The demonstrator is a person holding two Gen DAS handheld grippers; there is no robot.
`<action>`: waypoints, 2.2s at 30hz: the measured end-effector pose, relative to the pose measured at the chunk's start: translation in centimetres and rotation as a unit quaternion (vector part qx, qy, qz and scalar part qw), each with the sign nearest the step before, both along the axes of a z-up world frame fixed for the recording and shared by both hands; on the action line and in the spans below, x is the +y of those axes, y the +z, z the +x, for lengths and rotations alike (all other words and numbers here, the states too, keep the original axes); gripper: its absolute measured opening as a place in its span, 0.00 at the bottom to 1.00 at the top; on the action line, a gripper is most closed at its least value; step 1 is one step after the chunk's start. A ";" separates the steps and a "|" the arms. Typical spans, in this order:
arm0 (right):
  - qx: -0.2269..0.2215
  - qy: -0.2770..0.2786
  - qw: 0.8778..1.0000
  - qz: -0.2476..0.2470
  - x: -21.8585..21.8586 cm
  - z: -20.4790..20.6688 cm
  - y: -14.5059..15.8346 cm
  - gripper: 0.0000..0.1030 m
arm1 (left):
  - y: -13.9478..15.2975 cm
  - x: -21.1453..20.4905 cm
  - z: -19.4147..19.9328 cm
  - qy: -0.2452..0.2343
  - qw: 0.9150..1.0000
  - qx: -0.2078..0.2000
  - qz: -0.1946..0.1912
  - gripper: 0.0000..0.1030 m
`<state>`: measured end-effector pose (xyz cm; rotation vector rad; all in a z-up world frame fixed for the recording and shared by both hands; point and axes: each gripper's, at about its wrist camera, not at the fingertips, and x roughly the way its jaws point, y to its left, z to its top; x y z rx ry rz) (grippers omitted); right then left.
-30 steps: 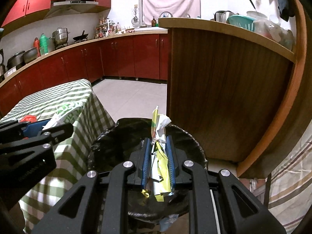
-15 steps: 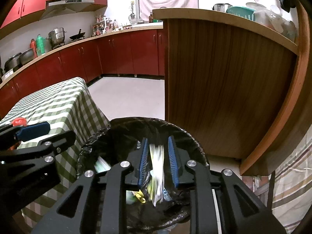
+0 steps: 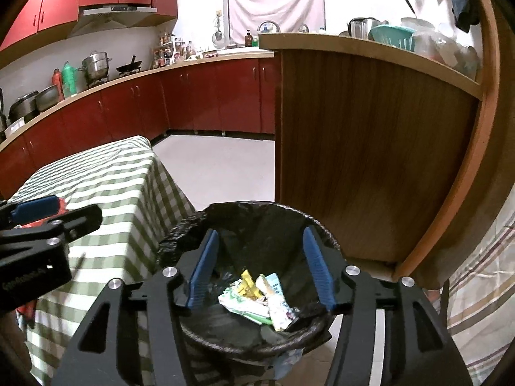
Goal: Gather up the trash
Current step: 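Move both open tools from the bin back over the trash pile, then grasp the red spray can upright with the right tool, then grasp the light blue tube with the left tool while the right holds the red can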
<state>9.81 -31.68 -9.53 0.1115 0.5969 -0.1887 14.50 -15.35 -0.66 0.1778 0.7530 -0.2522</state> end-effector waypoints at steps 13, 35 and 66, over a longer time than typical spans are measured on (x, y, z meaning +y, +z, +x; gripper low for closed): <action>0.000 0.066 0.998 0.003 8.1 -1.7 1.6 0.58 | 1.8 10.8 -3.7 0.075 0.997 -0.014 0.007 0.73; 0.034 0.164 0.986 -0.014 20.5 -2.0 -0.1 0.52 | -0.1 23.7 -7.1 0.178 0.984 0.012 -0.004 0.73; 0.034 0.137 0.990 -0.020 16.3 -3.5 -0.4 0.24 | -2.3 18.7 -6.6 0.123 0.992 0.035 -0.019 0.73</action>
